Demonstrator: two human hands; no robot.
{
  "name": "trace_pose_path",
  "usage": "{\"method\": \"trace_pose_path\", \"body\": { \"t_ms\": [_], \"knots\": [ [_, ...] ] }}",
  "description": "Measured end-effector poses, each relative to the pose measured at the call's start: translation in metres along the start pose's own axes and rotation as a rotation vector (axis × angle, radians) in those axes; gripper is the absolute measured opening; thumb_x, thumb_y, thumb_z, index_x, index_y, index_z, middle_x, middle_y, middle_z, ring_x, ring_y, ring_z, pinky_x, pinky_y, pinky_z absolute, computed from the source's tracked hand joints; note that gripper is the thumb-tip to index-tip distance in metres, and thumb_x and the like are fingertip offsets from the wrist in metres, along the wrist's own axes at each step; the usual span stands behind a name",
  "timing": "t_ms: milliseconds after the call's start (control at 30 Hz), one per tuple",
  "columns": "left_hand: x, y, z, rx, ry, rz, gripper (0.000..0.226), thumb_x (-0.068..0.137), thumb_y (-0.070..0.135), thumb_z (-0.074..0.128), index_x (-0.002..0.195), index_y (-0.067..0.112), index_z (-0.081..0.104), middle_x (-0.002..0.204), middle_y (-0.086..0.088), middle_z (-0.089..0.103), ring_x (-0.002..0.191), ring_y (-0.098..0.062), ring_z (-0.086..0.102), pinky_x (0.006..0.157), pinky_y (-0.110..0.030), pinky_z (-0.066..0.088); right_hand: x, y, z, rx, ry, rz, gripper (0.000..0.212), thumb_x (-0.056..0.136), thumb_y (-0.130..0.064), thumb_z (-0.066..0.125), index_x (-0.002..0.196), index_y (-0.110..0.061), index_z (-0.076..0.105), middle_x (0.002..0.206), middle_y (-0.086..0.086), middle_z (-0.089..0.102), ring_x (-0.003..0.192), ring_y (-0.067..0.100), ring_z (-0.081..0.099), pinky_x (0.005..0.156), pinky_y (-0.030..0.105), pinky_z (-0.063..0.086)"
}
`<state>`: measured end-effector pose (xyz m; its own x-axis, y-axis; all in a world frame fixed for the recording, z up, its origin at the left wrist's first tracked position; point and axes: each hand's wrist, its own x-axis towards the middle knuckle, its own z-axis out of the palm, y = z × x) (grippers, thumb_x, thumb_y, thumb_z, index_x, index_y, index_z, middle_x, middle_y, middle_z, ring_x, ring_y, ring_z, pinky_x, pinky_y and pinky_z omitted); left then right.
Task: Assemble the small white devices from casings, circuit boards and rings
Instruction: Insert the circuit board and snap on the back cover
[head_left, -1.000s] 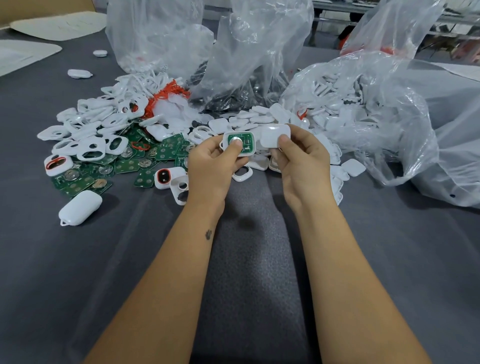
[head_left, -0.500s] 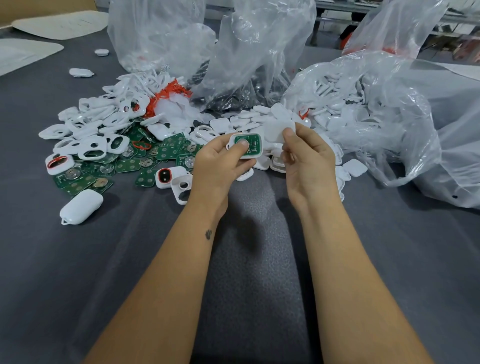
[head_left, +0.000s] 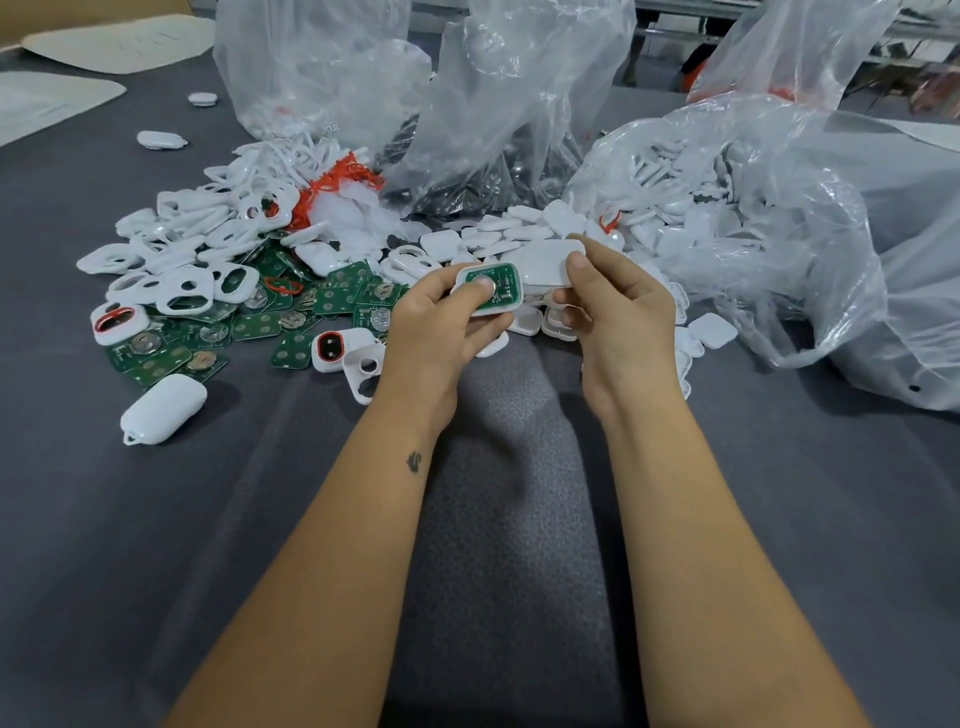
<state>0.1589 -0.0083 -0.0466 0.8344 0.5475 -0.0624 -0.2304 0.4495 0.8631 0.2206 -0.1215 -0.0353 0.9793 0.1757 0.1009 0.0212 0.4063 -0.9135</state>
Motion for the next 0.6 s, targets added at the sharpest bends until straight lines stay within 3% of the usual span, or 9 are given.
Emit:
{"method": "trace_pose_path", "body": {
  "t_ms": [200, 333, 467, 600],
  "knots": [
    [0.002, -0.003, -0.001, 0.007, 0.010, -0.007, 0.013, 0.091, 0.002, 0.062, 0.098, 0.012, 0.069, 0.095, -0.006, 0.074, 0.084, -0.017, 0.073, 0.067, -0.022, 0.057, 0.000, -0.002, 0.000, 0.098, -0.008, 0.064, 0.012, 0.091, 0.000, 0.060, 0.099, -0.007, 0.068, 0.076, 0.005, 0.065, 0.059, 0.010, 0.058, 0.055, 0.018, 0.048],
    [0.001, -0.003, 0.000, 0.031, -0.006, -0.012, 0.014, 0.092, 0.004, 0.062, 0.102, 0.011, 0.069, 0.097, -0.006, 0.074, 0.083, -0.015, 0.073, 0.068, -0.022, 0.057, -0.003, 0.002, 0.003, 0.019, -0.081, 0.075, 0.013, 0.093, 0.000, 0.058, 0.101, -0.002, 0.068, 0.078, 0.007, 0.064, 0.059, 0.008, 0.056, 0.055, 0.016, 0.047],
    [0.000, 0.000, 0.002, -0.019, 0.003, -0.060, 0.016, 0.097, 0.012, 0.053, 0.092, 0.013, 0.069, 0.082, -0.005, 0.076, 0.077, -0.017, 0.074, 0.064, -0.023, 0.058, -0.004, 0.005, 0.006, -0.065, -0.118, 0.075, 0.020, 0.094, 0.002, 0.056, 0.111, 0.005, 0.065, 0.079, 0.010, 0.063, 0.056, 0.005, 0.055, 0.055, 0.017, 0.049],
    [0.001, 0.002, 0.002, -0.089, 0.011, -0.124, 0.030, 0.102, 0.026, 0.041, 0.098, 0.010, 0.066, 0.083, -0.009, 0.076, 0.077, -0.019, 0.074, 0.062, -0.026, 0.058, -0.004, 0.008, 0.006, -0.215, -0.078, 0.032, 0.018, 0.092, 0.001, 0.060, 0.109, 0.000, 0.066, 0.076, 0.008, 0.062, 0.054, 0.003, 0.057, 0.055, 0.016, 0.049]
  ]
}}
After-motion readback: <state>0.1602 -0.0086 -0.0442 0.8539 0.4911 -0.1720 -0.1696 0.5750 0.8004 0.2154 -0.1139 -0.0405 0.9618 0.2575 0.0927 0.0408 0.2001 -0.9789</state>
